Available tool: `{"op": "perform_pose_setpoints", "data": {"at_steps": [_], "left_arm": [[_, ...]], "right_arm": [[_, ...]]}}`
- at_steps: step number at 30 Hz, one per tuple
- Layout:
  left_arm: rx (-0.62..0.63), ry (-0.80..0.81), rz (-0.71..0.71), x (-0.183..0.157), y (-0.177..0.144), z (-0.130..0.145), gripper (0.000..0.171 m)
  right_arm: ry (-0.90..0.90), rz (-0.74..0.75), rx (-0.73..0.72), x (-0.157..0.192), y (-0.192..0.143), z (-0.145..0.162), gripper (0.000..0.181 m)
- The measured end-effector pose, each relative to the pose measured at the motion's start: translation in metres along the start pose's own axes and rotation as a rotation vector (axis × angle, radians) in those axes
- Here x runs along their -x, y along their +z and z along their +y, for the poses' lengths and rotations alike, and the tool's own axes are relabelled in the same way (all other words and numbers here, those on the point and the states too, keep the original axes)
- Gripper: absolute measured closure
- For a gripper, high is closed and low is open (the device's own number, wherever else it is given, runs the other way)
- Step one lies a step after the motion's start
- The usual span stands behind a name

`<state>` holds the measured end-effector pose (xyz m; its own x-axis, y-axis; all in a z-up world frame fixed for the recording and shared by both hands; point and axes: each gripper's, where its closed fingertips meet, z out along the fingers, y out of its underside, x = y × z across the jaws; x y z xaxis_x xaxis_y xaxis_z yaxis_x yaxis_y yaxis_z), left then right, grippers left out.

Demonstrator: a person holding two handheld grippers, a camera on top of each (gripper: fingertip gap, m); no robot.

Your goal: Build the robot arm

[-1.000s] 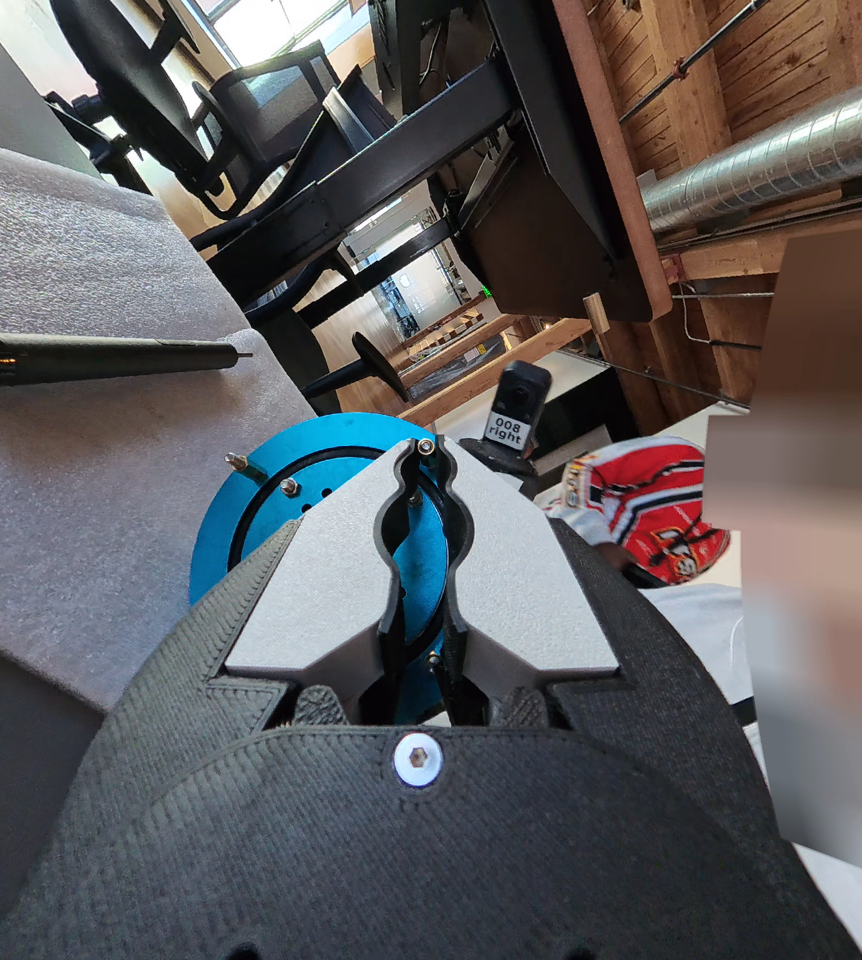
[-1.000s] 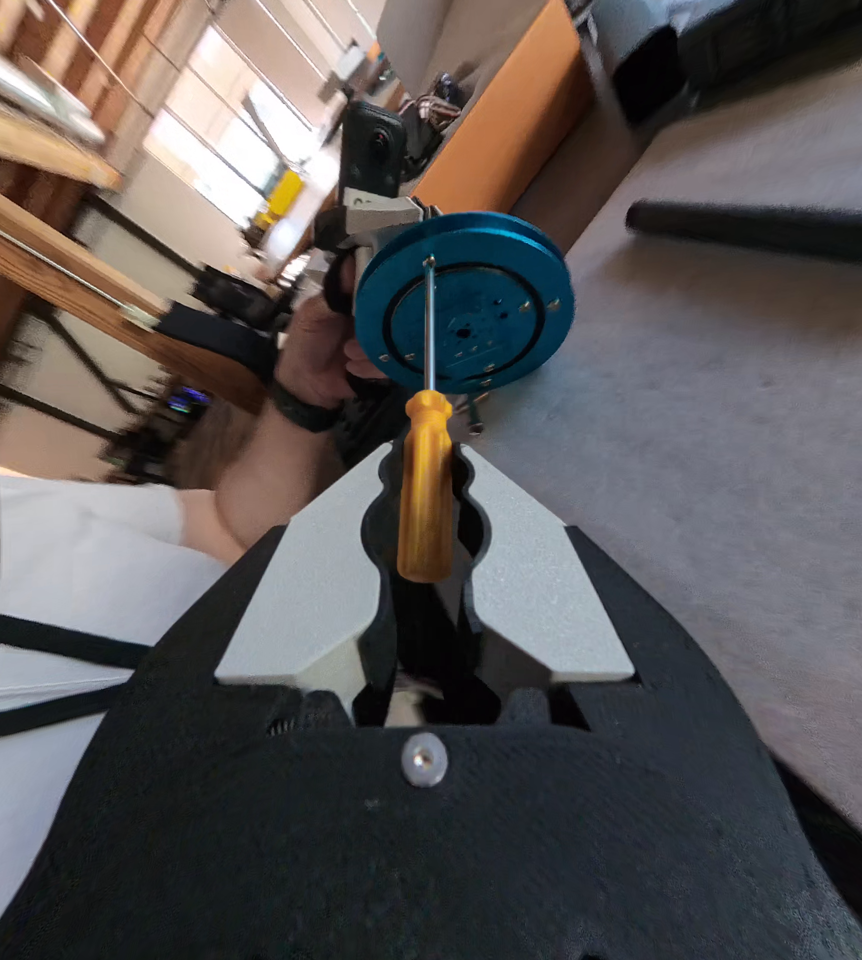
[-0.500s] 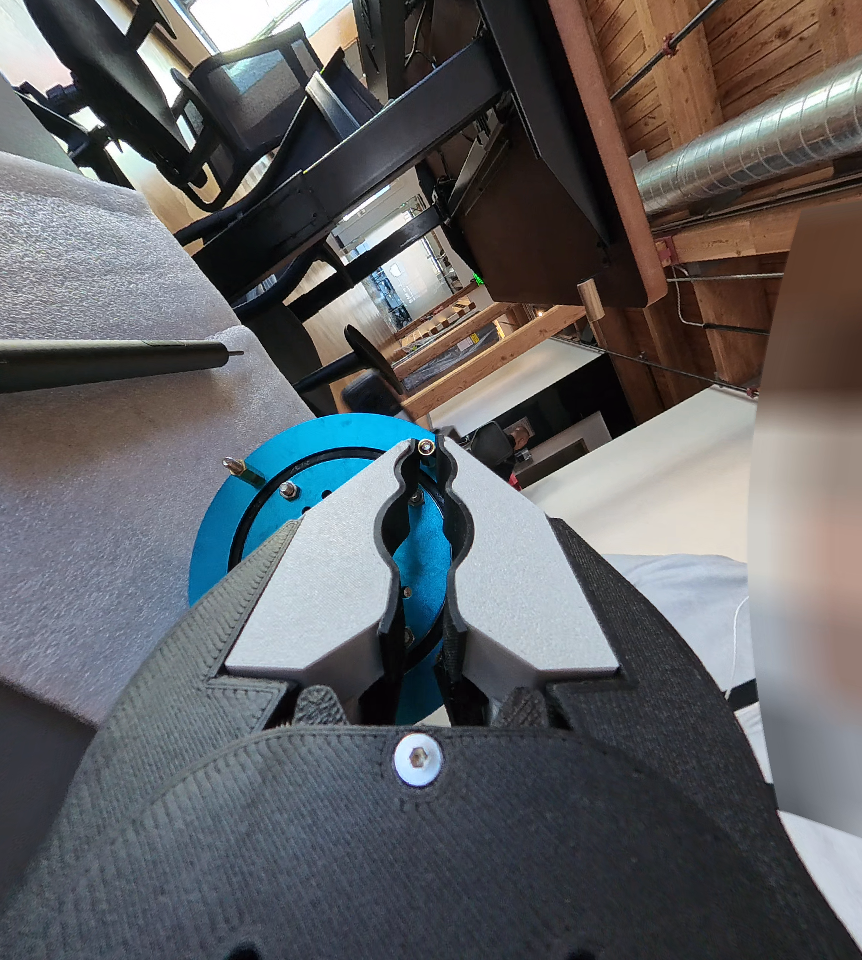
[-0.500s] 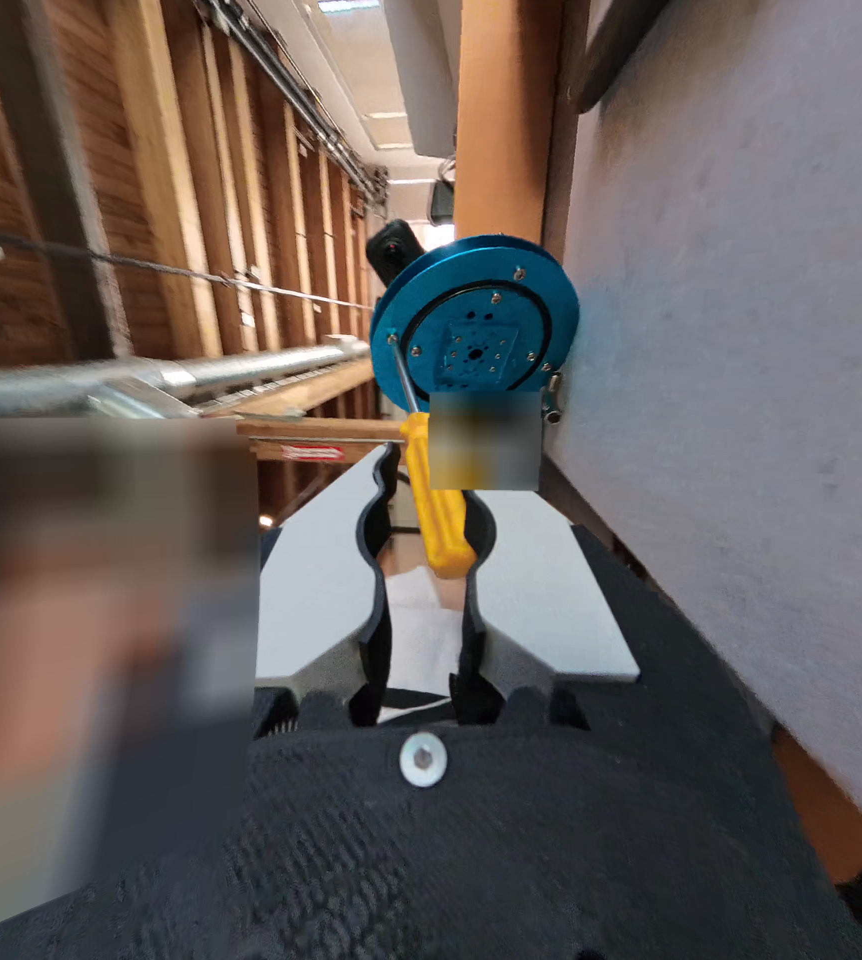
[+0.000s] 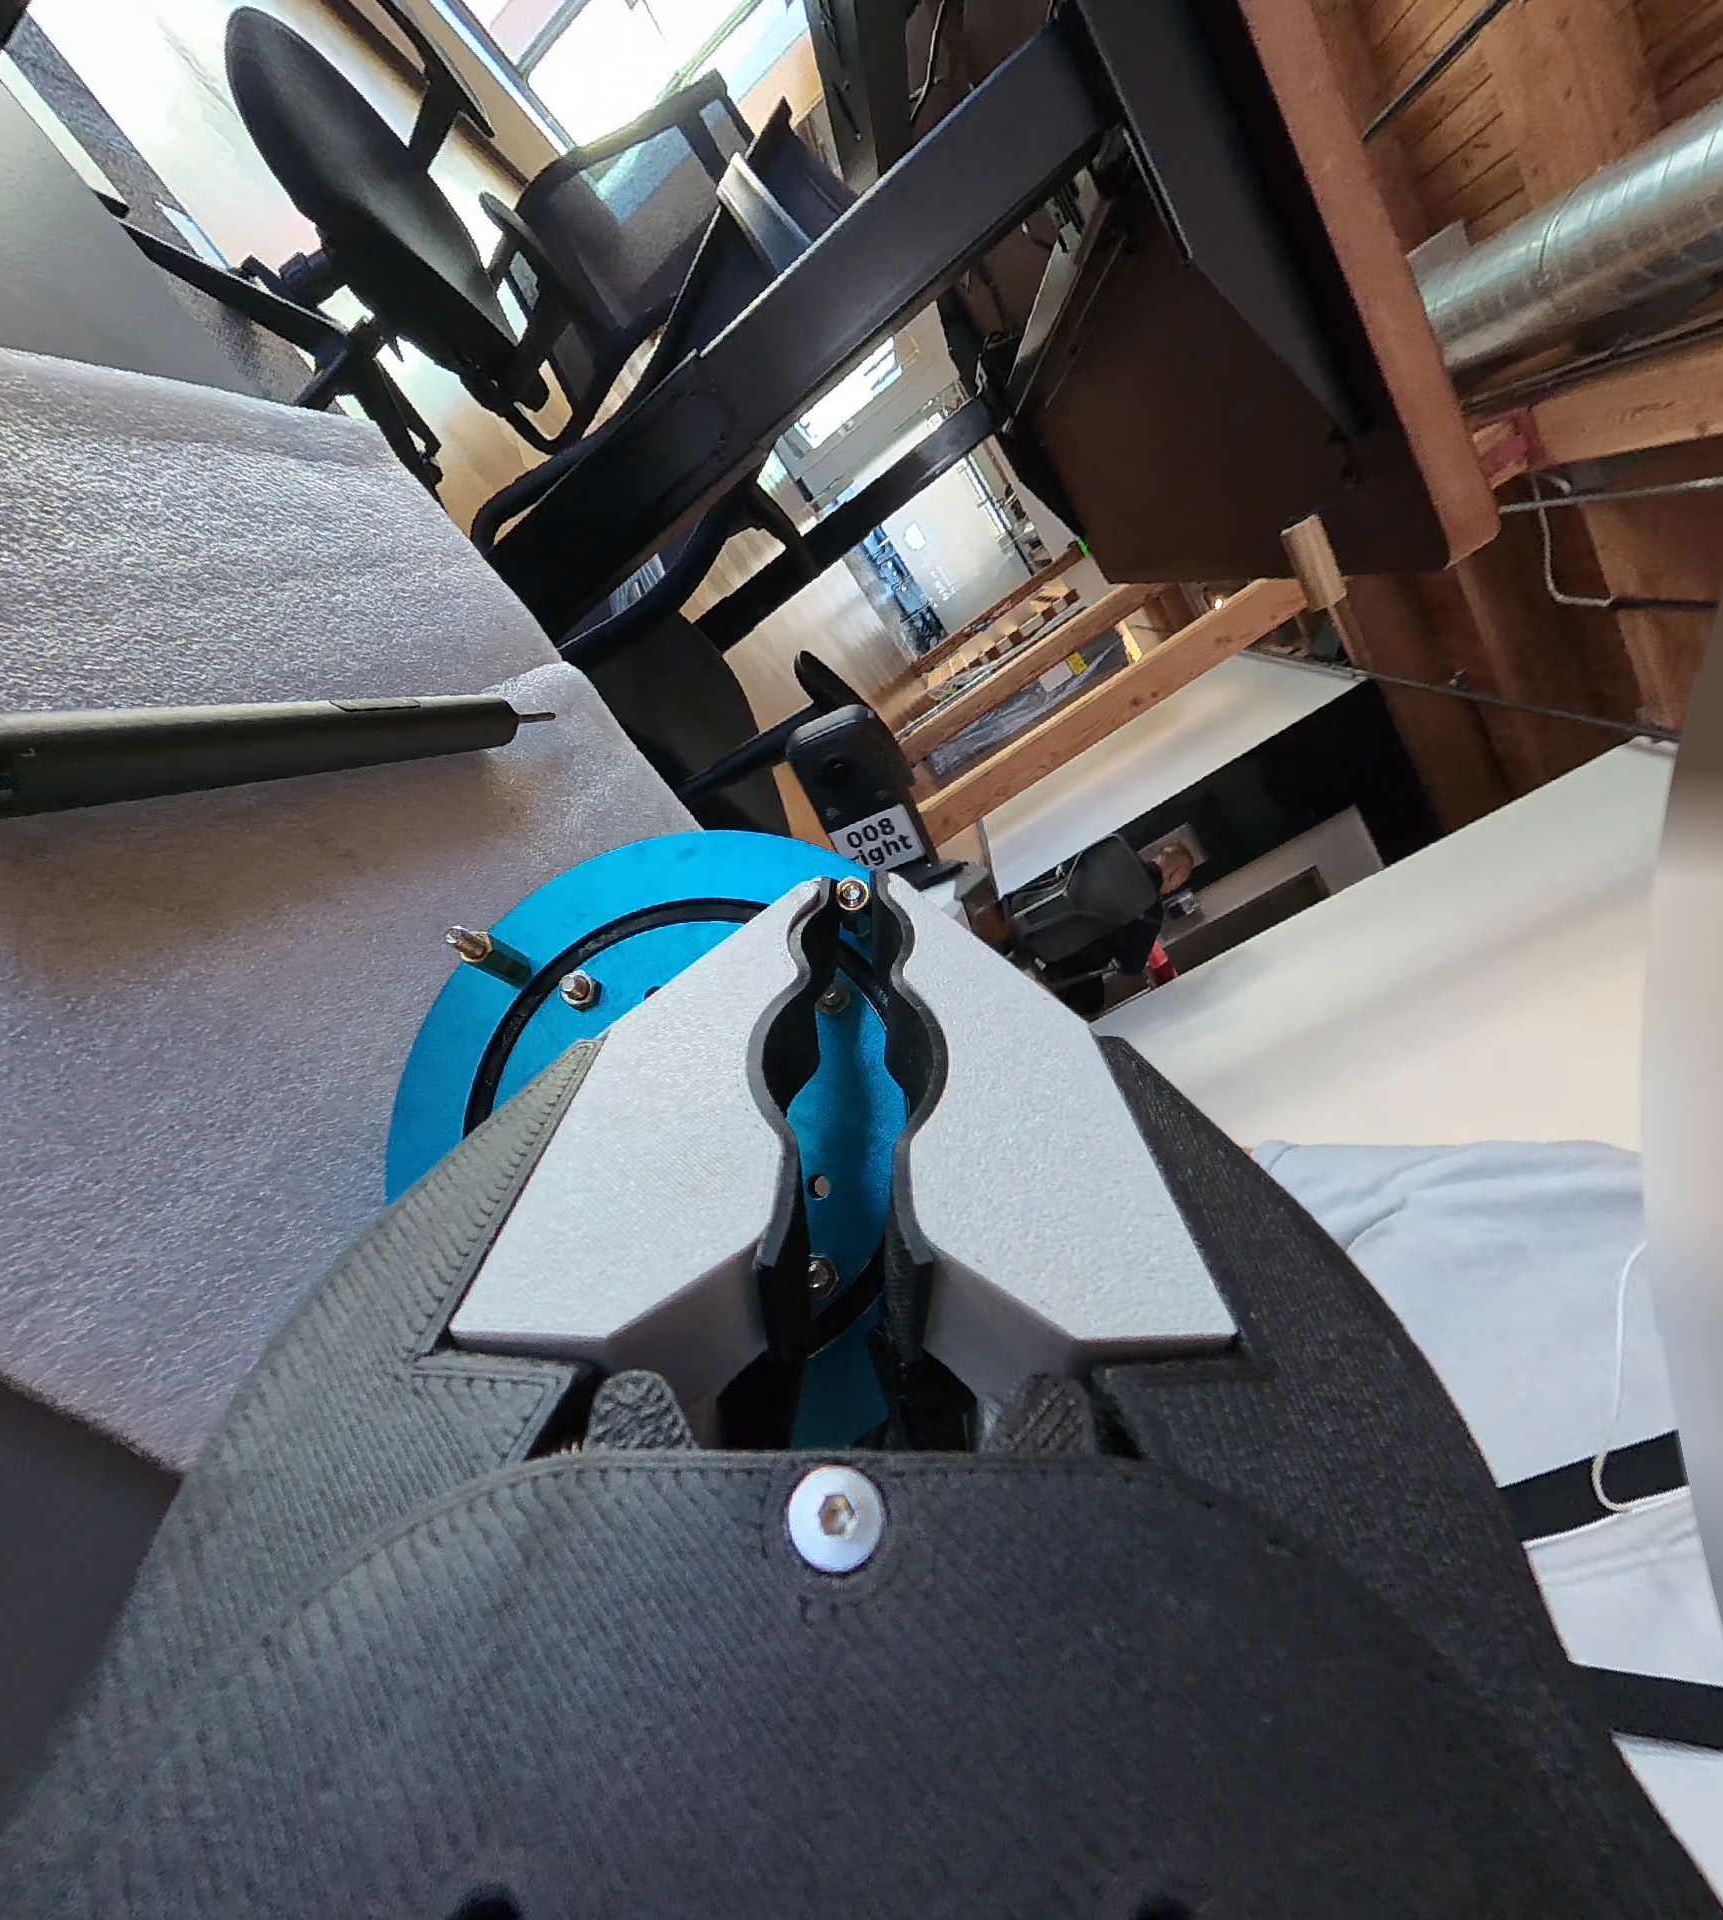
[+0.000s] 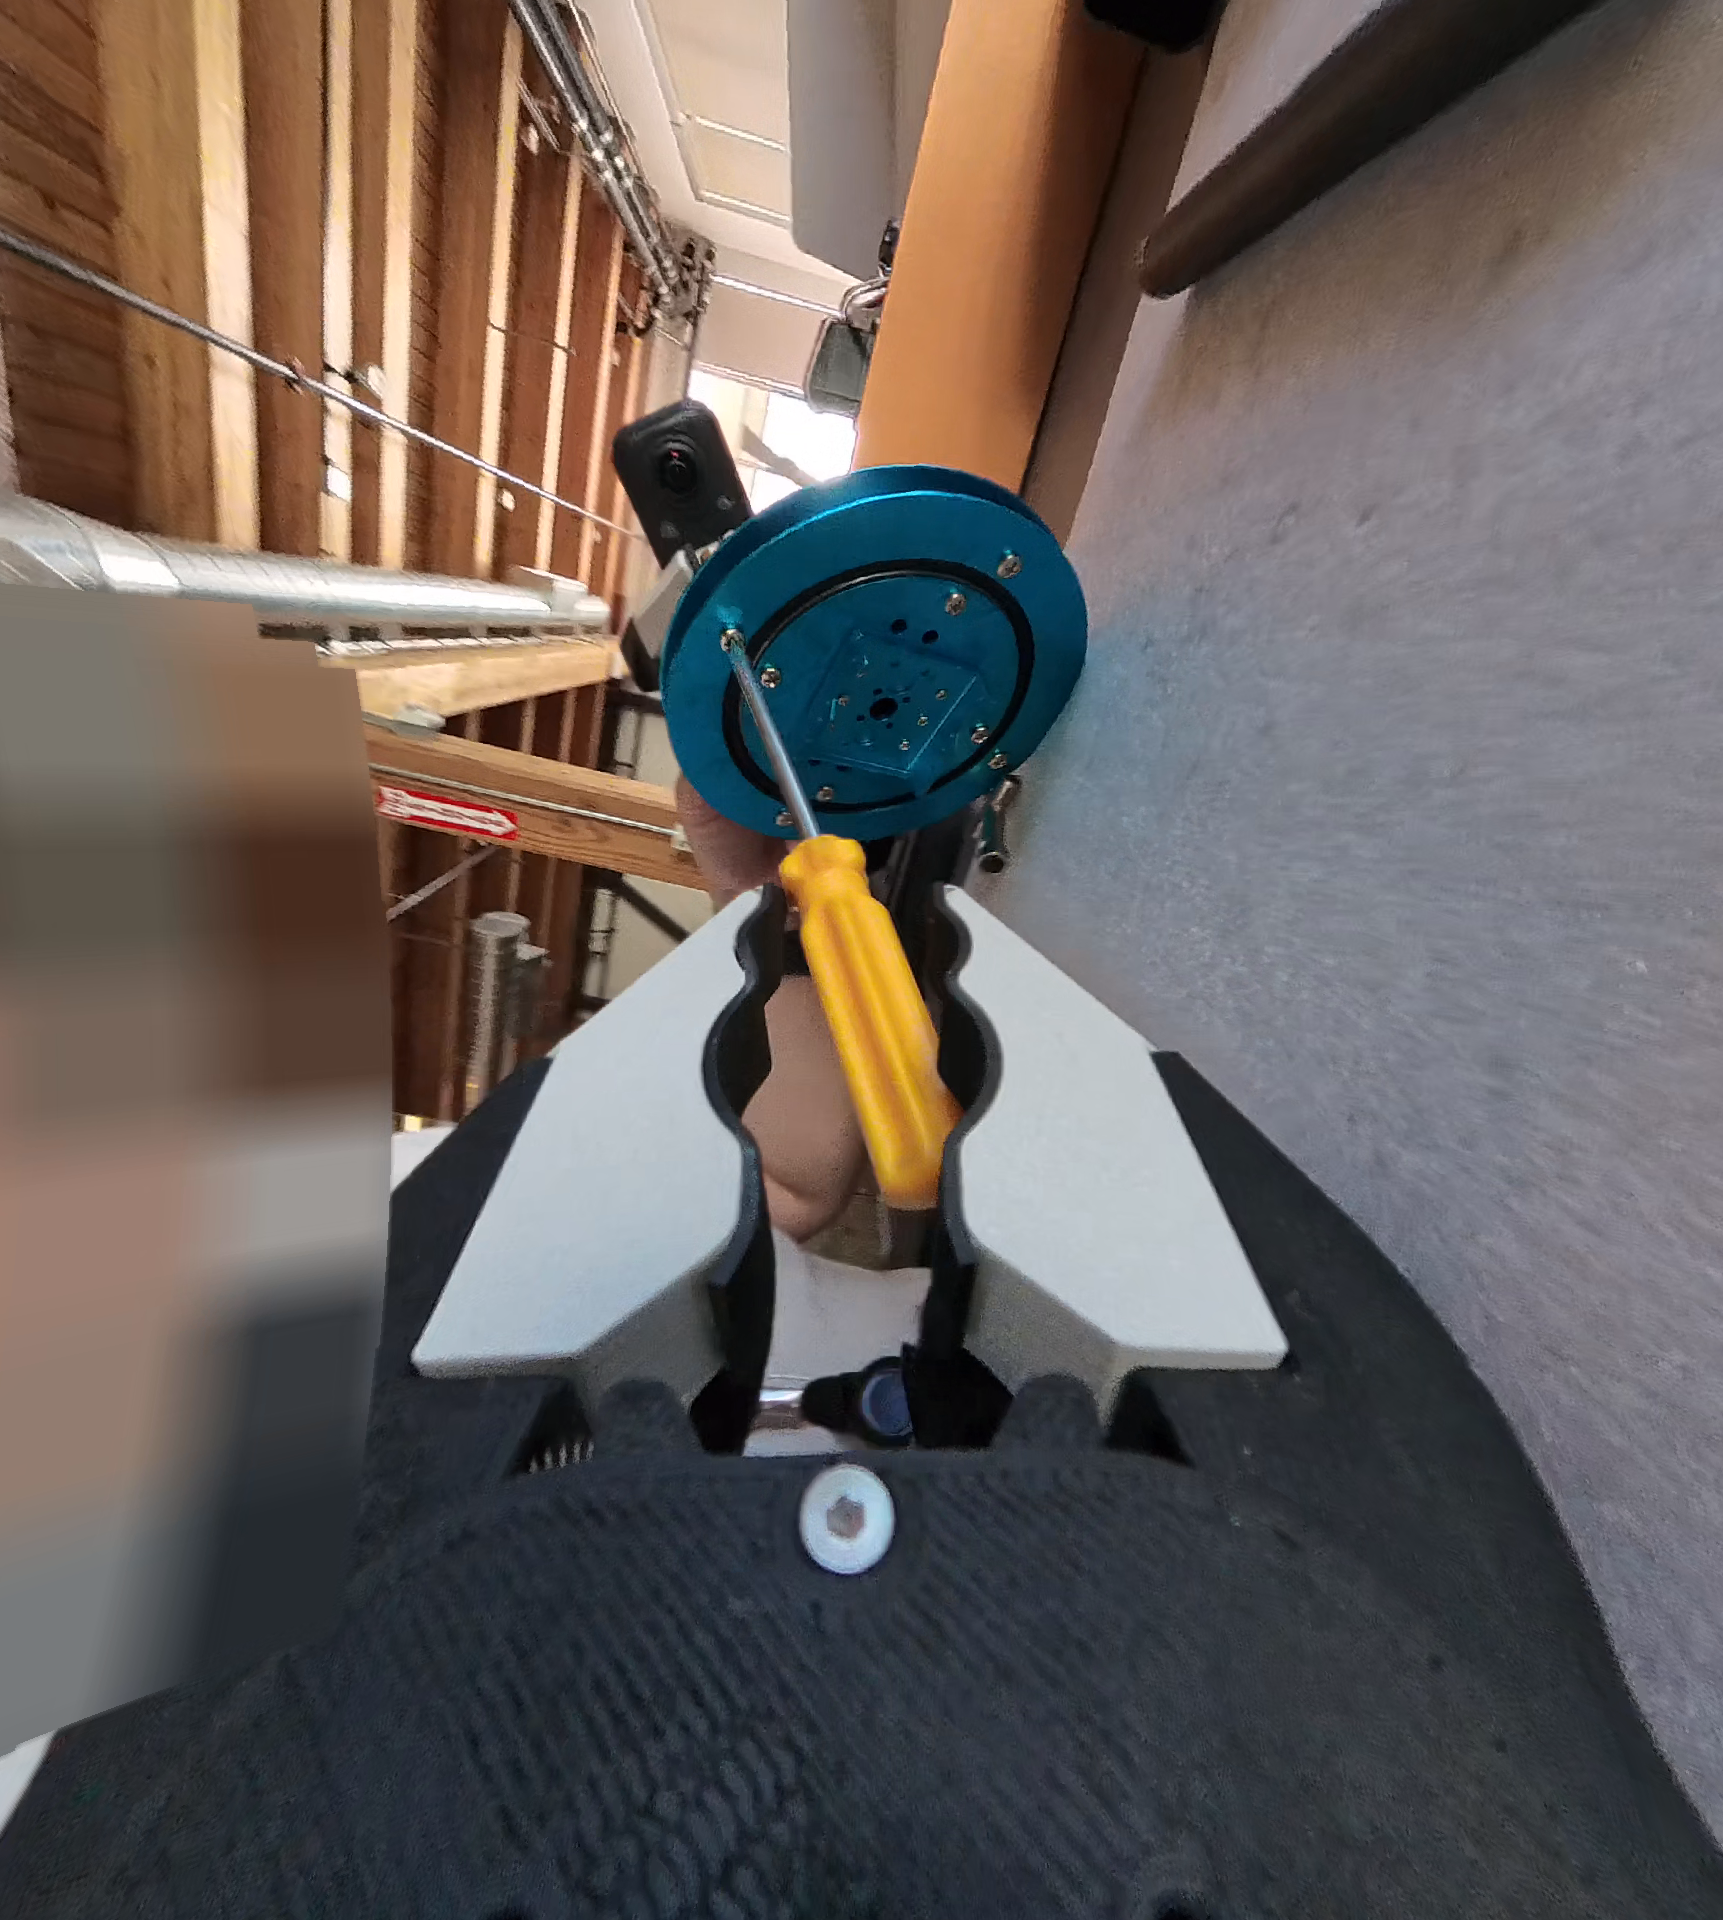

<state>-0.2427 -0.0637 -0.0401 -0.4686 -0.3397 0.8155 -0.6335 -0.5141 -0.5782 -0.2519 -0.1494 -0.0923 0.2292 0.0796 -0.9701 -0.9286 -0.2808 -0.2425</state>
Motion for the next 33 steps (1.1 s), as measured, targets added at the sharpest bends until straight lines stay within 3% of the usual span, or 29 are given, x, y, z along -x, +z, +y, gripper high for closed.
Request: {"op": "perform_pose_setpoints", "data": {"at_steps": [9,11,17,20,25,28,33], "left_arm": [[-0.003,0.009,-0.012,0.001,0.000,-0.001,0.167],[-0.001,0.018,-0.020,0.000,0.000,-0.001,0.167],[-0.019,0.007,-0.011,0.001,-0.003,-0.003,0.167],[-0.030,-0.006,0.000,0.002,-0.004,-0.004,0.167],[-0.048,-0.015,0.009,0.002,-0.008,-0.007,0.167],[-0.079,-0.020,0.009,0.004,-0.012,-0.010,0.167],[-0.162,-0.039,-0.014,0.007,-0.016,-0.015,0.167]], "right_arm": [[-0.448,0.208,-0.028,-0.002,0.003,-0.010,0.154],[-0.539,0.322,-0.050,-0.005,-0.001,-0.012,0.153],[-0.898,0.674,0.096,-0.002,0.008,0.028,0.139],[-1.061,0.761,0.122,-0.008,0.007,0.031,0.142],[-1.094,0.644,0.090,0.014,0.021,0.018,0.141],[-1.145,0.569,0.044,0.038,0.042,0.005,0.130],[-0.960,0.521,-0.026,0.049,0.084,-0.012,0.106]]}}
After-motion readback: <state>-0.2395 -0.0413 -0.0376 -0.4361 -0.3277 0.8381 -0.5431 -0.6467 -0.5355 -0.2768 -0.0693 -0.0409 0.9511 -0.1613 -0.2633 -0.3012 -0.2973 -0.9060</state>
